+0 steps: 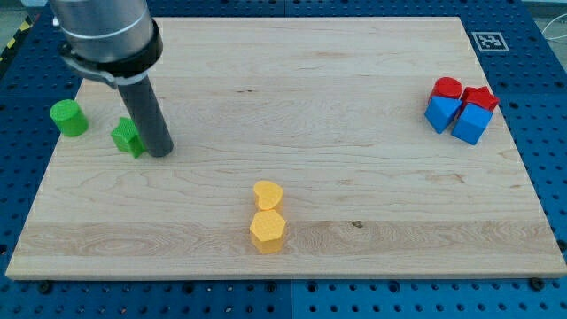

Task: Push green star towards green circle

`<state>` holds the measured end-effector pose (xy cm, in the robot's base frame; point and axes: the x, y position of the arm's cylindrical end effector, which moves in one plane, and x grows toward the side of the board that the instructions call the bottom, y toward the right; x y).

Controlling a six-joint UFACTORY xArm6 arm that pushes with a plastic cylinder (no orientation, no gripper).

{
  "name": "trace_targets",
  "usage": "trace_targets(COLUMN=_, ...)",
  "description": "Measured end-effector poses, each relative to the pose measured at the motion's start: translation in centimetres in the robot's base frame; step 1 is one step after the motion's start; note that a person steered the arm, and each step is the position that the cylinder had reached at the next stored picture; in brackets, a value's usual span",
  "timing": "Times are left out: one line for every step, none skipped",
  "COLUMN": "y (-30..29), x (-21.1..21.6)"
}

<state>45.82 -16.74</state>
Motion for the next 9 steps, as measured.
trace_targets(y=-1.2, x=-1.8)
trace_targets(y=-2.6, x=-3.1)
trace_targets(y=-3.5, x=-4.0)
trace_targets(y=-0.6, x=-4.6)
trace_targets(y=0.3, x=-2.9)
trace_targets(y=-0.5, x=-0.6)
trace_targets(y=-2.8, x=0.1)
trace_targets(y=-4.9, x=0.1)
trace_targets(y=-6.2, x=-1.1)
